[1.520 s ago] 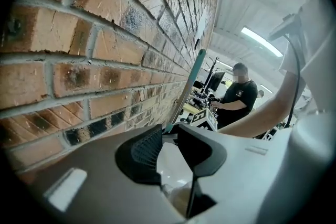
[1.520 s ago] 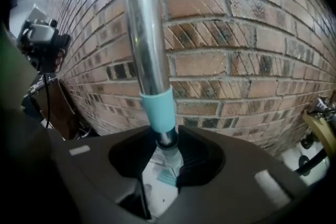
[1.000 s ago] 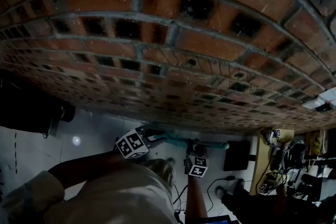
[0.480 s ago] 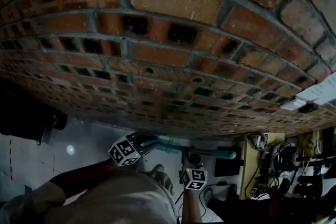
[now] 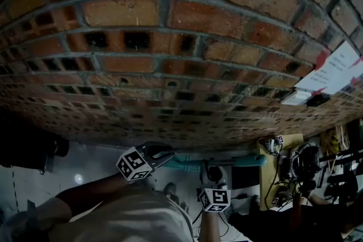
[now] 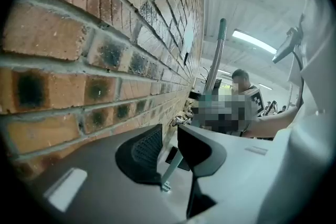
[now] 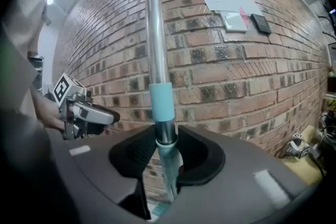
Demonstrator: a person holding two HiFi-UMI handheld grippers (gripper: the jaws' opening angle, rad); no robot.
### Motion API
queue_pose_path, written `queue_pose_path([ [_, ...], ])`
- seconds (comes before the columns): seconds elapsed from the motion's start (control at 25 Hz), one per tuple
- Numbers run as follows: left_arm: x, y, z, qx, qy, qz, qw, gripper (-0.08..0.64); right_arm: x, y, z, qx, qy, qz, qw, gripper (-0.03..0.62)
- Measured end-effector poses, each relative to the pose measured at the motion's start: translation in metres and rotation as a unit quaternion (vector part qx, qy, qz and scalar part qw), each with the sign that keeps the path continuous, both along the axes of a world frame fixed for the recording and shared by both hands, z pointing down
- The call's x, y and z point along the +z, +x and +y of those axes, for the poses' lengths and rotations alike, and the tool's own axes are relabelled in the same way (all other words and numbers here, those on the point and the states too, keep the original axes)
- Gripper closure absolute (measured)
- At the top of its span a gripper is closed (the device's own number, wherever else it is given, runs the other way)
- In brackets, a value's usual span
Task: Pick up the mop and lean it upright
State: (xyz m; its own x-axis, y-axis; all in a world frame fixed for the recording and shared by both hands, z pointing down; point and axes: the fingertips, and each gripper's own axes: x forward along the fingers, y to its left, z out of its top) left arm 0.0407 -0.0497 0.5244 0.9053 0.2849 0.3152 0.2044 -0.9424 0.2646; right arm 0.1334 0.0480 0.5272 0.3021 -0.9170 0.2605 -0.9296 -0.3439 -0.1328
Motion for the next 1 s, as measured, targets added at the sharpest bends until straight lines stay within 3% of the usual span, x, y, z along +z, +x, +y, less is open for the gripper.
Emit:
queue_pose_path([
  [0.52,-0.027,0.052,0.035,0.053,0.008,0.022,0.9983,0.457,-0.029,0.042,0.067,0.092,0.006,0.020,0.996,0.465],
  [1.0,-0.029,0.069,0.050,0.068,0.004,0.023,0.9974,0.466,-0.044,0.060,0.118,0.152,0.002,0.030,0.988,0.465],
])
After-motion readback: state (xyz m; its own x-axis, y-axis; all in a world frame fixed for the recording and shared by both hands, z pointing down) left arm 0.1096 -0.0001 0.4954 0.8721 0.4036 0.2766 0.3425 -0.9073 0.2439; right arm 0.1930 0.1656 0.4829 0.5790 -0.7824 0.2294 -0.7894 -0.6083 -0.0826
